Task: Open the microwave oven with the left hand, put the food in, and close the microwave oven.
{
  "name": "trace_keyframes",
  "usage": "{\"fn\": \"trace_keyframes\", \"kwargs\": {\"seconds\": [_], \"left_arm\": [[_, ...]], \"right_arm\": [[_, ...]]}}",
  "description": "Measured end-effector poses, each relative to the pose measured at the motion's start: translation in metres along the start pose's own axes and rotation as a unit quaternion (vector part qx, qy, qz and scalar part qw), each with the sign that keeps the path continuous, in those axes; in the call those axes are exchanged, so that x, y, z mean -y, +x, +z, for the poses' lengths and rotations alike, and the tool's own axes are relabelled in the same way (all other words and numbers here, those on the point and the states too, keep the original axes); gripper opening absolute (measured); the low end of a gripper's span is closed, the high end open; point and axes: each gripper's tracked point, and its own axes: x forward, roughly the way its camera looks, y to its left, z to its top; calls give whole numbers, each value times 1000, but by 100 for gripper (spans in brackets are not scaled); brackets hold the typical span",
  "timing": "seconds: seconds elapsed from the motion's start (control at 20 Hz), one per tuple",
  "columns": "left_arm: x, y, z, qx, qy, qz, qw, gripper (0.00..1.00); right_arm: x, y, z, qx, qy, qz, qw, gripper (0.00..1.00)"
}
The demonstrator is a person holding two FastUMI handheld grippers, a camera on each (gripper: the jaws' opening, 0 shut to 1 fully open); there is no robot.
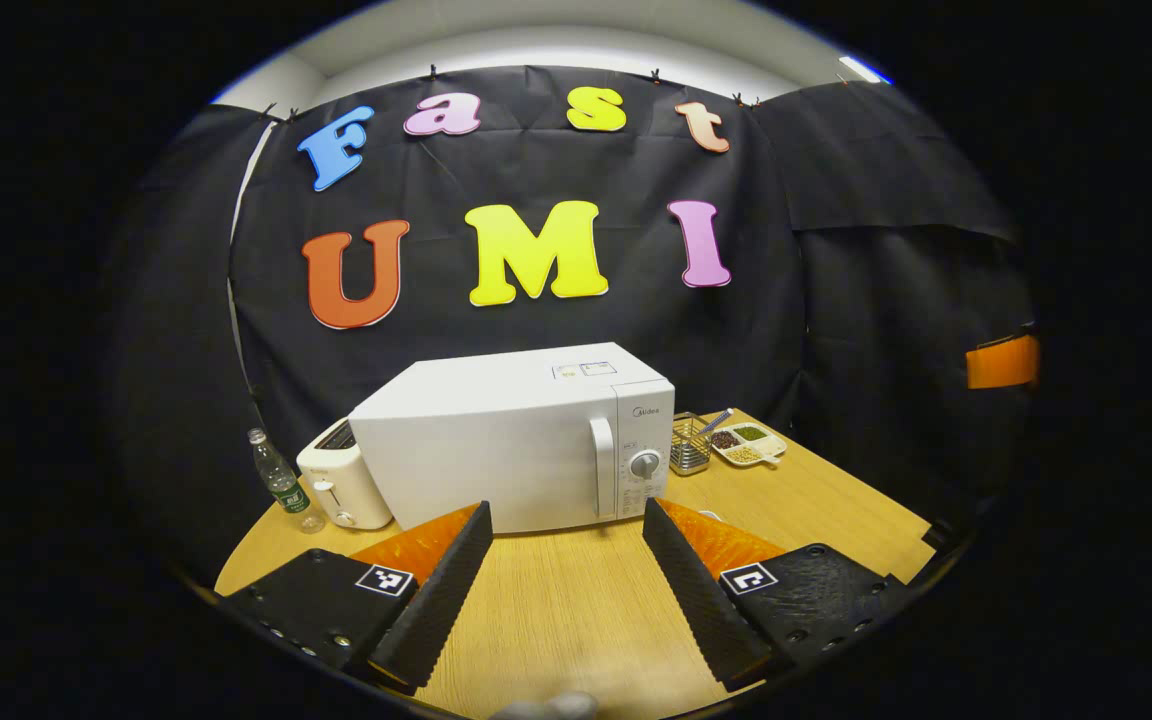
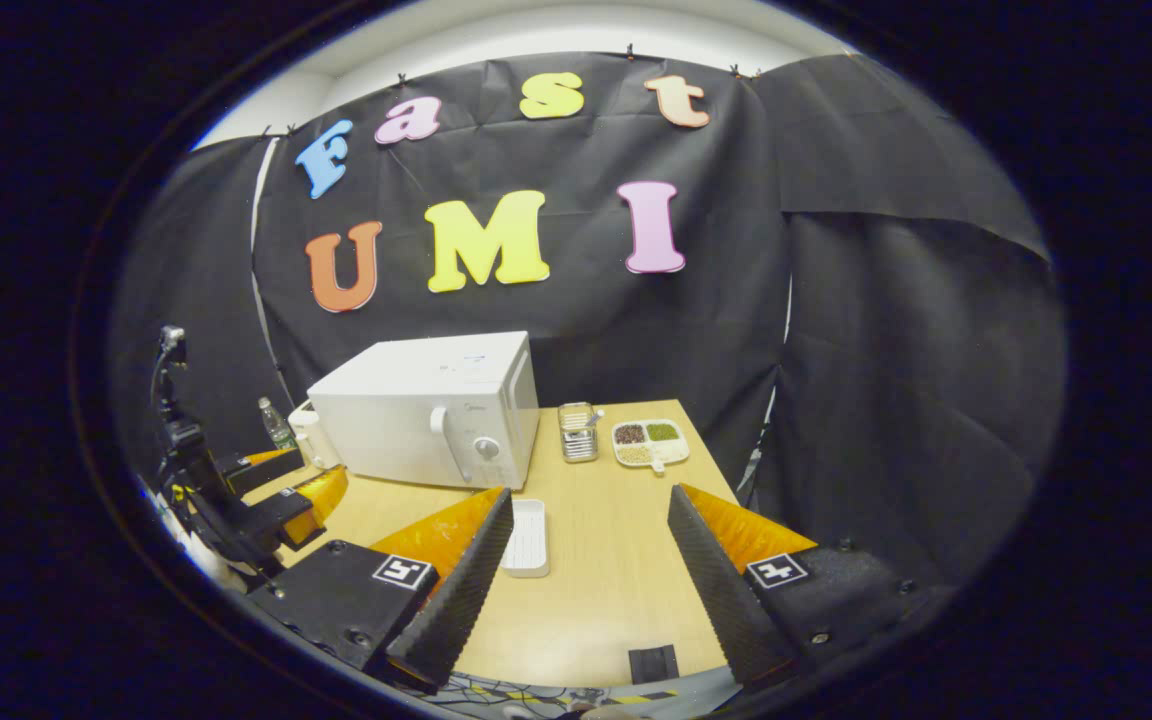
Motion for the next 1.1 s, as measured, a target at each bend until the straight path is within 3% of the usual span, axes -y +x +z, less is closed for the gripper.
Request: {"fn": "trace_keyframes", "kwargs": {"seconds": [0.2, 0.25, 0.3, 0.45, 0.7, 0.95, 1.0, 1.1], "left_arm": [[-25, -56, 29, 18, -23, 14, 999, 96], [-33, -68, 40, 28, -20, 24, 999, 96], [-38, -79, 54, 41, -23, 29, 998, 96], [-51, -106, 90, 70, -37, 48, 996, 95], [-59, -128, 129, 98, -40, 70, 992, 95], [-54, -135, 136, 107, -39, 66, 991, 95], [-54, -135, 137, 108, -38, 67, 991, 87], [-55, -134, 138, 111, -38, 67, 991, 87]], "right_arm": [[-14, -38, 23, 48, -23, -10, 999, 91], [-20, -44, 28, 60, -27, -6, 998, 91], [-26, -50, 36, 72, -30, 1, 997, 99], [-41, -62, 53, 99, -32, 19, 994, 99], [-50, -68, 77, 126, -23, 33, 991, 99], [-51, -73, 92, 144, -16, 35, 989, 99], [-52, -73, 93, 145, -15, 36, 989, 99], [-52, -73, 94, 148, -16, 35, 988, 99]]}}
